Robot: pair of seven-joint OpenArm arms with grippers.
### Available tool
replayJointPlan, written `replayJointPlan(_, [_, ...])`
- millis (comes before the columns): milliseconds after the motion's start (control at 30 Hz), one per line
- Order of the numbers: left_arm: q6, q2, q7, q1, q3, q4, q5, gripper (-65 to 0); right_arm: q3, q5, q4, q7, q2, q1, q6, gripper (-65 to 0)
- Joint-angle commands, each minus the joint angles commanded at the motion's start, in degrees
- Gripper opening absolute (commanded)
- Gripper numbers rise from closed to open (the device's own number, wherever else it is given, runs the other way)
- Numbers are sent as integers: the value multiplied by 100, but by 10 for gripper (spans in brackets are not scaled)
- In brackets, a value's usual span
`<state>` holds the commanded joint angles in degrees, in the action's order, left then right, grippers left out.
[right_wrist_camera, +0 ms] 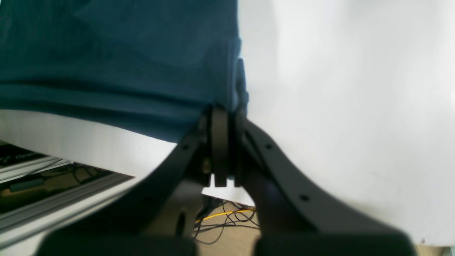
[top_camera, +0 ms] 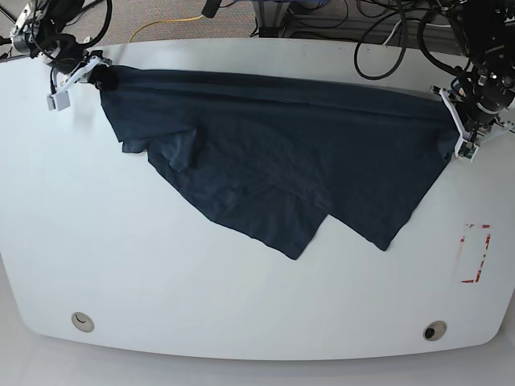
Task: Fold the T-shirt properly
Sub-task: 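Lay the held shirt edge down along the table and open both grippers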
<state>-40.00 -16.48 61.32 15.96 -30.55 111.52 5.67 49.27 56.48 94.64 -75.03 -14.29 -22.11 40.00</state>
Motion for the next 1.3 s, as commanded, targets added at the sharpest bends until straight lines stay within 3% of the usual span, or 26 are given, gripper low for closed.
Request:
replayJointPlan(133, [0,-18,0,9,0,0,0,-644,0,9,0,0,0,-35,0,-636])
replayJointPlan(267, [0,-18,0,18,-18,0,9,-587,0,-9,0,0,9,-44,0,-636])
replayJointPlan(400, [0,-18,0,18,-18,9,18,-650,-9,-9,0,0,35,-44,0,-636])
replayJointPlan(833, [0,-26,-9,9,-18,9,9,-650,-9,-9,-9,0,44,-35,0,-640])
replayJointPlan(1033, [0,-26,0,26,-18,9,0,-483,-9,-9,-18,0,53,-9,0,-640])
replayJointPlan(1200, [0,-26,0,176,-176,9,35,-464,-9,-9,-18,0,53,9,0,-640])
replayJointPlan(1300, [0,-35,0,193,-185,9,44,-410,-9,-9,-9,0,53,9,0,-640])
